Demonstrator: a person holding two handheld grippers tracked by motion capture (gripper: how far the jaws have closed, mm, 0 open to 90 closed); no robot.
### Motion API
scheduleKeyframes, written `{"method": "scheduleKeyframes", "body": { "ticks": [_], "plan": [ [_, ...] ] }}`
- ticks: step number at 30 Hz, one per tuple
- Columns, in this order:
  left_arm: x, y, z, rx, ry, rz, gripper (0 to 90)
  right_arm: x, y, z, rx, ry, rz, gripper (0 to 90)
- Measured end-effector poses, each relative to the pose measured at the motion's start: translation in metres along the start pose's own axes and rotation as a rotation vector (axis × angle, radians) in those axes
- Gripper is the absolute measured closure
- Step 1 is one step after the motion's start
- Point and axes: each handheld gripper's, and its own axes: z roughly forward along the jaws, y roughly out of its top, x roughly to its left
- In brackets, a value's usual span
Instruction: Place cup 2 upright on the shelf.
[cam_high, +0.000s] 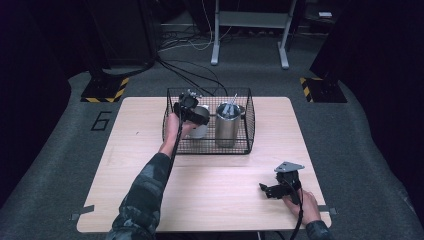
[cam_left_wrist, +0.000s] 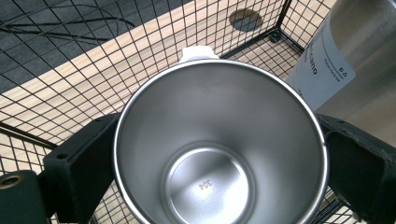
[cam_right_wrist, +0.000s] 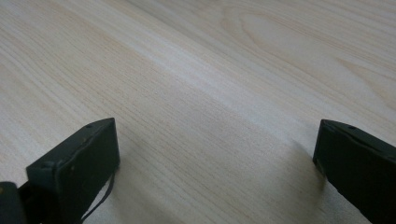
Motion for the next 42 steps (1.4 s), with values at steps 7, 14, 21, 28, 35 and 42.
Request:
{"method": "scheduleKeyframes", "body": {
  "ticks": [7,14,21,28,35,42],
  "plan": [
    [0.0,-0.001,0.004,0.015,0.001,-0.012,5.7,0.0,0.0,0.0,0.0,0.0,0.0,0.0],
    [0.0,-0.002,0.007,0.025,-0.005,-0.02,5.7,0.0,0.0,0.0,0.0,0.0,0.0,0.0],
    [0.0,-0.003,0.011,0.038,-0.002,-0.017,5.6,0.0,0.0,0.0,-0.001,0.0,0.0,0.0],
    [0.0,-0.004,0.014,0.047,0.002,-0.023,5.5,0.0,0.0,0.0,0.001,0.0,0.0,0.0],
    [0.0,-0.006,0.017,0.065,0.004,-0.02,5.5,0.0,0.0,0.0,0.0,0.0,0.001,0.0],
    [0.001,-0.007,0.018,0.067,0.004,-0.021,5.4,0.0,0.0,0.0,-0.001,0.0,0.005,0.0]
  ]
}}
